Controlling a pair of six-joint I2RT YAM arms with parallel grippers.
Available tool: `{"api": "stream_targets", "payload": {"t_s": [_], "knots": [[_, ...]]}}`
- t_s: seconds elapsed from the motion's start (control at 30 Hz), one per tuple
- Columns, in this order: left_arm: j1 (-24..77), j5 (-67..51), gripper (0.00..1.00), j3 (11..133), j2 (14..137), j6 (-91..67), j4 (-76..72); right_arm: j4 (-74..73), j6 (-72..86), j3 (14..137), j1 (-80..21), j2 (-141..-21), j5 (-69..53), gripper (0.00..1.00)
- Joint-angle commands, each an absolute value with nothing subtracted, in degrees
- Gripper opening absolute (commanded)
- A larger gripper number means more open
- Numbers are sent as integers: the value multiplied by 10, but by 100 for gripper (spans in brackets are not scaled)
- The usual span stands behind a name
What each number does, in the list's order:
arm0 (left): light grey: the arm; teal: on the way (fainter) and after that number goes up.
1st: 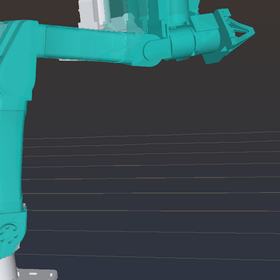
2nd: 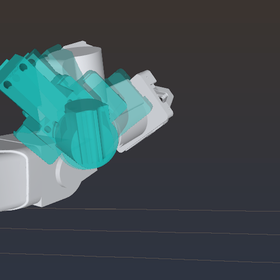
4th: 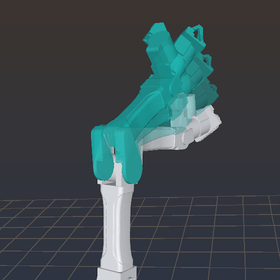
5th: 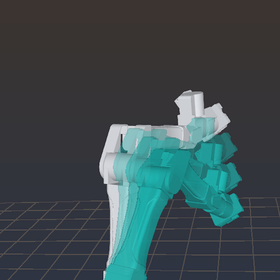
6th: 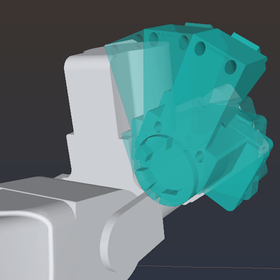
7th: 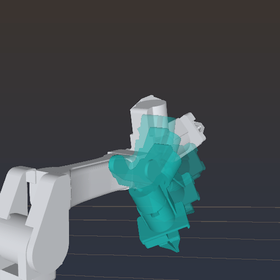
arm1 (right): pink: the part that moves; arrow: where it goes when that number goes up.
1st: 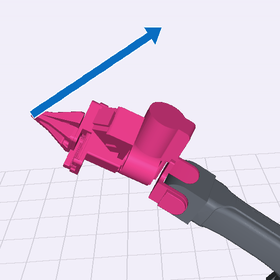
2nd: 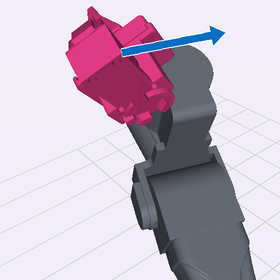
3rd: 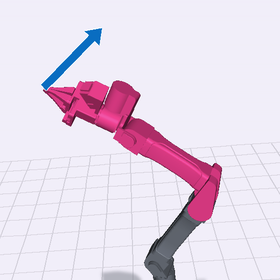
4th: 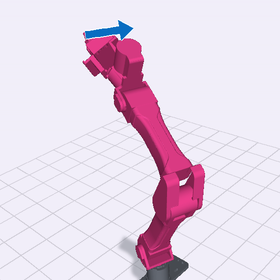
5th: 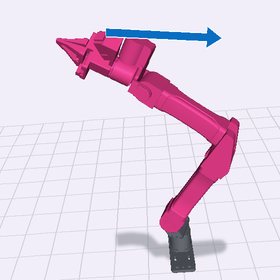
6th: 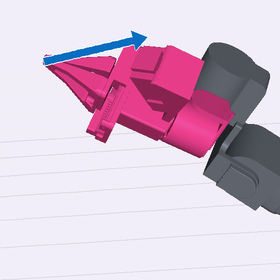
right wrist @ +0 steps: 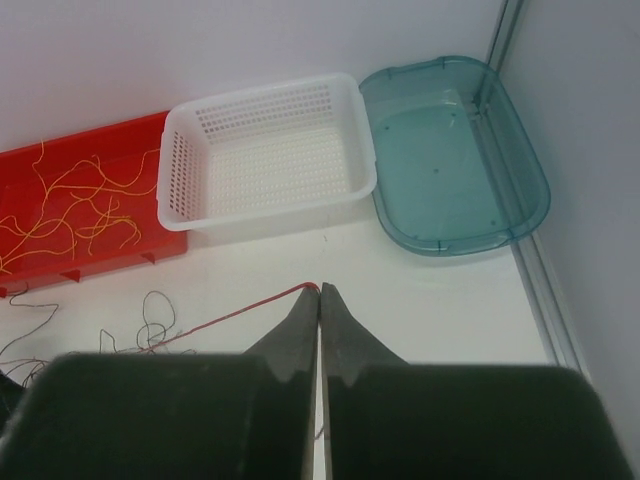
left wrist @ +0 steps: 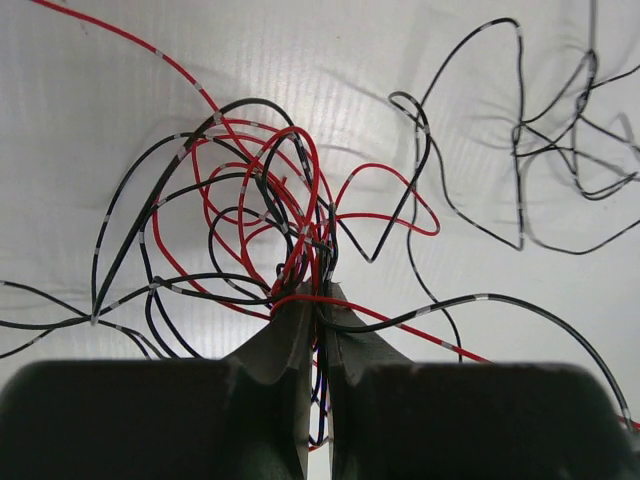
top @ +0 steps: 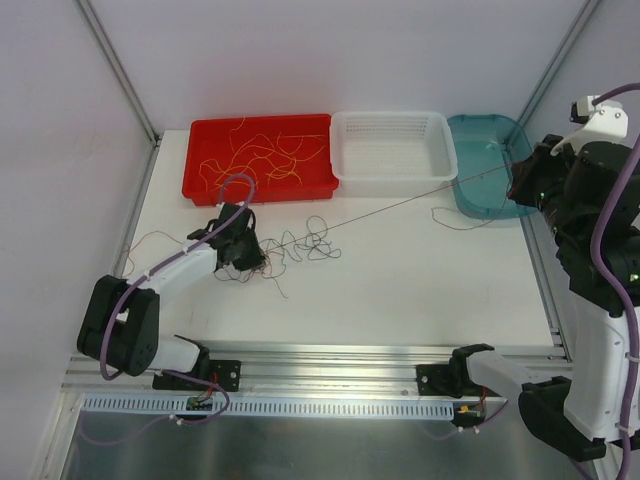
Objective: Untangle the cables
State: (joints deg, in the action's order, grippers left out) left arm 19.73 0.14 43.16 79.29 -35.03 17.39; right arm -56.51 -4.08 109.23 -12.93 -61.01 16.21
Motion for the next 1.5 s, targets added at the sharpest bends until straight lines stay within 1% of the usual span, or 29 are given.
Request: {"api": "stream_targets", "payload": {"t_s": [0.0, 0.1, 0.17, 0.23, 0.27, 0.33, 0.37, 0.43, 0.47, 0.53, 0.57, 0.63, 0.67, 0.7, 0.73, 0.77, 0.8, 0.83, 0.87, 0.93, 1.0, 1.03, 1.07, 1.13, 1.17, 1.2, 1.33, 1.37, 1.47], "knots": [[163, 79, 3, 401, 784, -355, 250, -495, -75, 1186, -99, -613, 326, 1], [163, 67, 4, 403, 767, -343, 251, -519, -67, 1205, -91, -635, 318, 1], [163, 41, 4, 409, 740, -325, 251, -555, -55, 1183, -91, -643, 284, 1], [165, 1, 3, 425, 711, -309, 250, -571, -27, 1125, -90, -634, 233, 1], [176, -16, 2, 432, 702, -285, 250, -565, -15, 1033, -90, -622, 214, 1], [193, -42, 2, 453, 680, -263, 251, -526, 24, 931, -90, -589, 178, 1], [214, -51, 2, 460, 675, -251, 251, -513, 39, 825, -90, -557, 162, 1], [250, -60, 3, 479, 668, -250, 250, -486, 67, 740, -89, -534, 151, 1], [292, -55, 4, 484, 670, -254, 250, -483, 75, 682, -90, -524, 149, 4], [328, -51, 6, 498, 685, -266, 250, -483, 84, 633, -90, -524, 161, 8], [344, -49, 7, 502, 693, -286, 247, -483, 88, 615, -90, -525, 164, 18], [381, -47, 18, 508, 716, -308, 242, -472, 81, 571, -90, -526, 151, 36], [392, -43, 25, 511, 723, -324, 235, -469, 76, 563, -91, -528, 140, 52], [401, -39, 33, 513, 736, -331, 235, -462, 69, 553, -93, -528, 125, 58], [418, -37, 47, 519, 742, -338, 233, -456, 64, 548, -97, -528, 88, 65], [424, -40, 53, 524, 745, -347, 234, -448, 55, 545, -102, -527, 70, 66], [430, -42, 61, 531, 748, -352, 234, -433, 52, 542, -123, -523, 50, 67], [435, -44, 75, 533, 746, -354, 234, -424, 53, 535, -135, -522, 21, 68], [436, -46, 82, 533, 743, -363, 234, -417, 68, 532, -150, -519, 12, 68], [436, -38, 89, 530, 722, -369, 235, -382, 86, 513, -198, -512, -20, 68], [435, -12, 89, 521, 694, -374, 238, -338, 125, 496, -248, -512, -25, 68], [434, -4, 87, 518, 686, -375, 248, -319, 138, 488, -264, -512, -25, 68], [428, -3, 81, 513, 677, -380, 252, -303, 149, 474, -283, -516, -21, 68], [414, 8, 73, 497, 664, -382, 262, -256, 174, 467, -338, -539, -11, 66], [397, 3, 65, 490, 663, -384, 263, -240, 180, 464, -355, -549, -7, 66], [389, 1, 63, 485, 664, -384, 263, -208, 186, 463, -388, -561, -4, 65], [374, -21, 59, 466, 684, -384, 262, -119, 199, 468, -460, -638, -10, 60], [374, -27, 59, 468, 691, -381, 262, -106, 203, 472, -471, -673, -12, 59], [374, -36, 57, 474, 721, -378, 258, -42, 213, 477, -502, -722, -34, 58]]}}
